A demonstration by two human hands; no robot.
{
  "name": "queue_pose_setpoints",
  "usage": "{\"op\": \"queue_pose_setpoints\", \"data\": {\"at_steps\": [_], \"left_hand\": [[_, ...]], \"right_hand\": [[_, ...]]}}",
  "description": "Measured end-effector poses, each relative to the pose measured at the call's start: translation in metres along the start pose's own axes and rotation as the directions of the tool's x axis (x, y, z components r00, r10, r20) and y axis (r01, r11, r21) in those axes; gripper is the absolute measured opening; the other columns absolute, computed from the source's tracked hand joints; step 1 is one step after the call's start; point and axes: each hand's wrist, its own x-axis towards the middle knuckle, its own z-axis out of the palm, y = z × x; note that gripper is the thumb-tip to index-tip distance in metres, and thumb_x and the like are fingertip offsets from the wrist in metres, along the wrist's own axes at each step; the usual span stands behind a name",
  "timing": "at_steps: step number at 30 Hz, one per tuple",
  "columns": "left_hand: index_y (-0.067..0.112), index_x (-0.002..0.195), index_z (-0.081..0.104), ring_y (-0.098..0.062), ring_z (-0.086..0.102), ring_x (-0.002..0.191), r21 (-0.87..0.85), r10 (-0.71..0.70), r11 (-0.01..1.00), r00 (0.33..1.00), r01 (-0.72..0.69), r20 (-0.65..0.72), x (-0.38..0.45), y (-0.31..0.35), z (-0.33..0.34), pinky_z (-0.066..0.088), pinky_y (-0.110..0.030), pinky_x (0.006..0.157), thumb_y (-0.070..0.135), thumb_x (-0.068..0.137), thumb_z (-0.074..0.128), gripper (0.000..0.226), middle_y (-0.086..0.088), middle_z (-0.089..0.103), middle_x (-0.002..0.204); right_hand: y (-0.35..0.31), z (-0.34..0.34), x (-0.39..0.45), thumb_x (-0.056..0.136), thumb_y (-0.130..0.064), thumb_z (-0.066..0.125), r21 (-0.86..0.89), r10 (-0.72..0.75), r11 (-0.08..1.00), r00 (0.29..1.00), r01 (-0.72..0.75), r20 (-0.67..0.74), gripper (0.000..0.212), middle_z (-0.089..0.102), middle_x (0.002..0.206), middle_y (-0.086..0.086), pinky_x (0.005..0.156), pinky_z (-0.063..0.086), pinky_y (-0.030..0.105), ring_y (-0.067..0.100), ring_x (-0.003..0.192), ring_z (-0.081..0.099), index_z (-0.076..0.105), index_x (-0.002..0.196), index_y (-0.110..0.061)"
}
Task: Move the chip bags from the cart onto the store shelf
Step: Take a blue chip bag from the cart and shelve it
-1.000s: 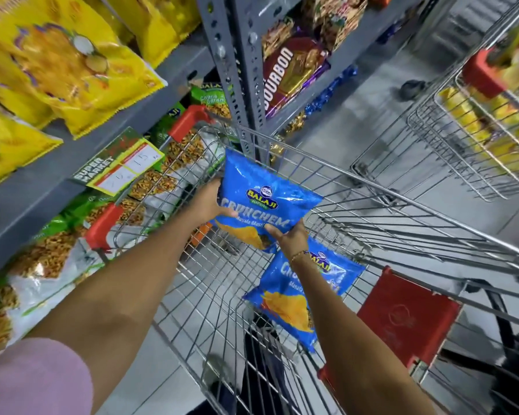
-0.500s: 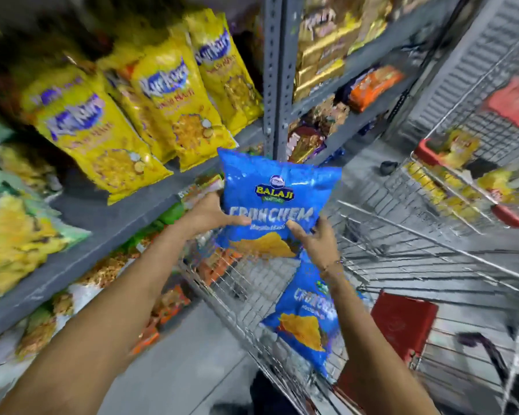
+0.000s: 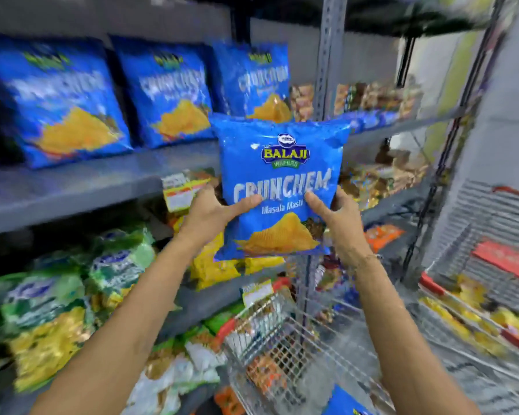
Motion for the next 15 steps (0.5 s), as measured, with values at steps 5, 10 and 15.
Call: {"op": "queue_pose_setpoints", "data": {"at_steps": [5,10,15], "left_hand": [[0.008,0.114,0.060,0.003,0.068,0.077,-0.010,0.091,0.995,0.979,-0.094,-0.184,-0.005,0.064,-0.059,0.055,-0.012,0.066,0.015,0.073,0.077,0.045,0.003,0.071,0.101],[0.015,0.106,0.066,-0.016,0.072,0.093,0.002,0.112,0.993,0.935,-0.118,-0.336,-0.007,0.101,-0.125,0.057,-0.037,0.085,0.042,0.056,0.084,0.059,-0.001,0.074,0.105],[0.012,0.112,0.063,-0.005,0.071,0.079,0.049,0.129,0.992,0.884,-0.119,-0.449,0.004,0.116,-0.174,0.055,-0.019,0.063,0.033,0.074,0.076,0.045,0.002,0.073,0.103]], "right_hand": [[-0.058,0.064,0.036,0.081,-0.015,0.070,0.115,-0.068,0.992,0.991,0.054,0.118,0.012,0.077,0.086,-0.006,0.076,0.058,0.028,0.012,0.083,0.070,0.068,0.093,-0.016],[-0.095,0.138,0.064,0.071,-0.034,0.079,0.223,-0.093,0.974,0.963,0.036,0.253,0.047,0.067,0.114,0.027,0.093,0.050,0.058,0.041,0.109,0.062,0.066,0.102,-0.001],[-0.114,0.201,0.088,0.066,-0.045,0.081,0.226,-0.091,0.974,0.920,0.004,0.380,0.073,0.064,0.115,0.029,0.089,0.053,0.055,0.040,0.104,0.065,0.056,0.111,0.008]]}}
